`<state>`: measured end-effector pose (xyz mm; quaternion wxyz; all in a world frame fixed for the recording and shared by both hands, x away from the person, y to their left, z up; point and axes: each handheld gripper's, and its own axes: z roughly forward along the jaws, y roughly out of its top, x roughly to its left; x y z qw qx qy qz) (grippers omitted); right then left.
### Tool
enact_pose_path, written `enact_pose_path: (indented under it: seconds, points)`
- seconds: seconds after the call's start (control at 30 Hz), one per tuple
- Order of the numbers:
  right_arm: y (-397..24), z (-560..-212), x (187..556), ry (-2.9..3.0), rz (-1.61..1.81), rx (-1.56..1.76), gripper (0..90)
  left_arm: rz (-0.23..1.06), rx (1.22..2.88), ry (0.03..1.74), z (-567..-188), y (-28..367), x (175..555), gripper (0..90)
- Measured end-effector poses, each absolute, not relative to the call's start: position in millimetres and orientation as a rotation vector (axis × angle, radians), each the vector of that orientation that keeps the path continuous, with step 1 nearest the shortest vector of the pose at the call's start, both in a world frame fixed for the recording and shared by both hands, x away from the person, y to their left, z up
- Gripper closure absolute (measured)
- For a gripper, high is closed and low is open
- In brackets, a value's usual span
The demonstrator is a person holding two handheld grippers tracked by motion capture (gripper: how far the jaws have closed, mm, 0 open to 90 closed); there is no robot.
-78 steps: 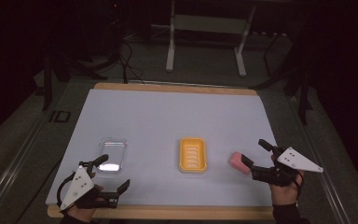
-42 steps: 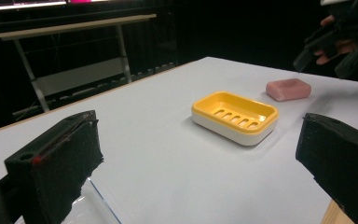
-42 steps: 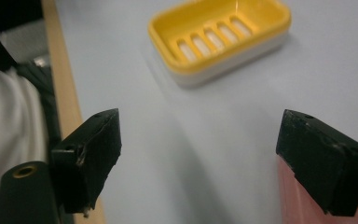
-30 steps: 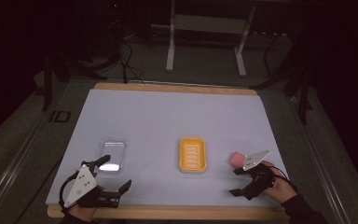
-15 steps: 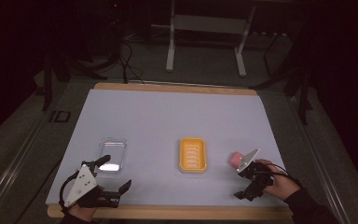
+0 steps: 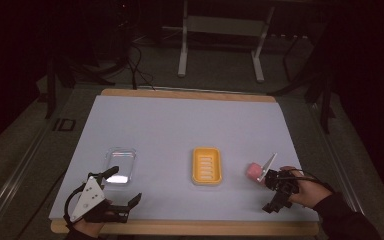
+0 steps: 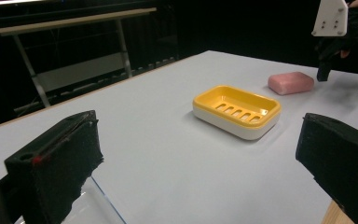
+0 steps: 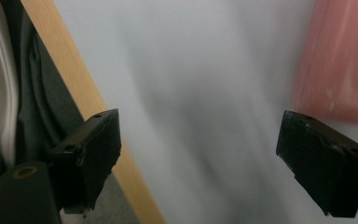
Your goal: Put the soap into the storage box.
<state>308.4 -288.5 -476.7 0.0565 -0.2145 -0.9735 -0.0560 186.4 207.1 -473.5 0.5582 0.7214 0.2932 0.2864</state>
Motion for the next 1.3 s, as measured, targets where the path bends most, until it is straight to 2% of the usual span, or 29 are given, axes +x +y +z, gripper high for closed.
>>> enact_pose_path:
  seconds: [0.53, 1.17, 1.3]
  points:
    - [-308, -472, 320, -2.981, -0.015, -0.702, 11.4, 0.674, 1.701, 0.693, -473, 207, 187, 0.3]
    - [-328, -475, 343, -3.026, -0.072, -0.790, 10.5, 0.666, 1.701, 0.691, -473, 208, 187, 0.3]
    - [-327, -473, 348, -3.013, -0.180, -0.824, 12.8, 0.664, 1.701, 0.689, -474, 207, 187, 0.4]
